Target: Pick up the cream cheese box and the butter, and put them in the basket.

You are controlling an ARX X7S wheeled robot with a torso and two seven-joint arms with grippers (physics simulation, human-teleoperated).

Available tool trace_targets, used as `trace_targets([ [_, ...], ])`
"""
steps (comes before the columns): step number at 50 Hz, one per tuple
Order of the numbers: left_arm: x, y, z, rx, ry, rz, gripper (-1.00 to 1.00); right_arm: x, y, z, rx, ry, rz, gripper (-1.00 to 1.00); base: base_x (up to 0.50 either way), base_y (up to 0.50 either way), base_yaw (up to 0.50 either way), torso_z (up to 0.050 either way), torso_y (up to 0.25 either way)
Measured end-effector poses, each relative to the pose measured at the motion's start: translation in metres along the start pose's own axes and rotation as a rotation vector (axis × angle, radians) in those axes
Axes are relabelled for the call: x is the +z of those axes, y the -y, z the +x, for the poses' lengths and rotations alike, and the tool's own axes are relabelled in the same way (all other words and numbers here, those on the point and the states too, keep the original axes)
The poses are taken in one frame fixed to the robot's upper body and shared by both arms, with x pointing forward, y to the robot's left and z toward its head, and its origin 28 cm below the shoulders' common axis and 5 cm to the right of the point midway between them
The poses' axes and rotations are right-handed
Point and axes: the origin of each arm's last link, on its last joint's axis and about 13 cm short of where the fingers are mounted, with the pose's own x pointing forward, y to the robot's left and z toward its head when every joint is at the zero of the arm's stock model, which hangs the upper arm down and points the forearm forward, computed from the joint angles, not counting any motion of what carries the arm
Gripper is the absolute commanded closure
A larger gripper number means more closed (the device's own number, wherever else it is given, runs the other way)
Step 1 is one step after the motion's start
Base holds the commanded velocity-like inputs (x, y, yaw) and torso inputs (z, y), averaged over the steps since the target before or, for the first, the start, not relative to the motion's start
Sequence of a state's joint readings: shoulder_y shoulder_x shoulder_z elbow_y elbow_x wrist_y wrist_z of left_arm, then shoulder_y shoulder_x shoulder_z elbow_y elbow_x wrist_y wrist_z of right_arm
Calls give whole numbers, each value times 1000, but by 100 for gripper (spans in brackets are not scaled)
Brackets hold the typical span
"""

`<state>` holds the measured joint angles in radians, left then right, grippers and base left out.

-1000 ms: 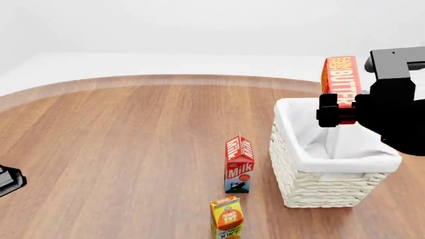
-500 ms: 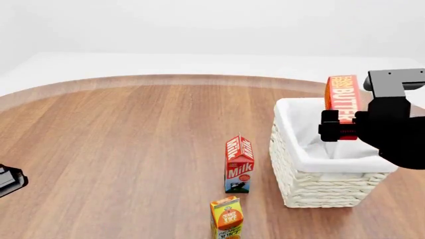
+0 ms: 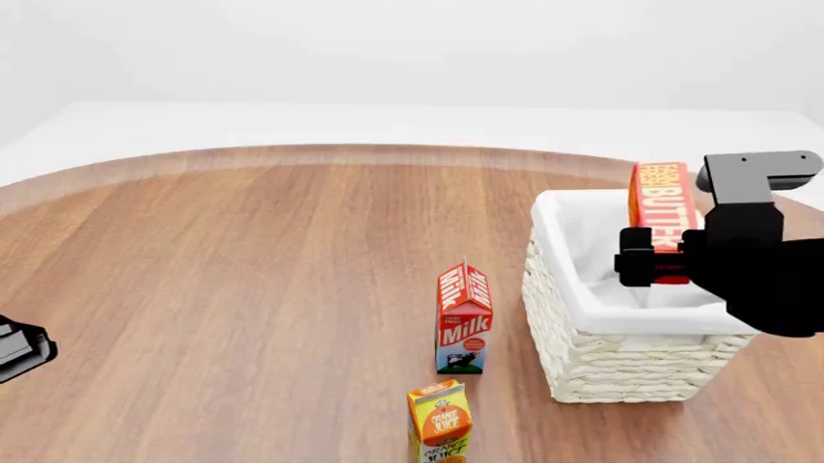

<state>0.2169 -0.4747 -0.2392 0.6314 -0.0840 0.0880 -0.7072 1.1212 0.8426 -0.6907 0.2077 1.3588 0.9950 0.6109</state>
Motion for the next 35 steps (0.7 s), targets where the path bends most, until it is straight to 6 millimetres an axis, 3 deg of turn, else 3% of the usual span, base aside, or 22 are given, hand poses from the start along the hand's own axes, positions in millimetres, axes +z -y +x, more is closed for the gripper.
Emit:
trace_targets([
  [14, 0, 0, 0, -3, -1, -1, -100, -5, 1, 8, -14, -16, 1, 100, 0, 0, 0, 0, 1],
  [15, 0, 0, 0, -3, -1, -1, -100, -6, 1, 8, -14, -16, 0, -100, 0, 0, 0, 0, 0],
  [35, -1, 1, -1, -7, -3, 0, -100, 0, 5, 9, -42, 23, -15, -100, 0, 0, 0, 0, 0],
])
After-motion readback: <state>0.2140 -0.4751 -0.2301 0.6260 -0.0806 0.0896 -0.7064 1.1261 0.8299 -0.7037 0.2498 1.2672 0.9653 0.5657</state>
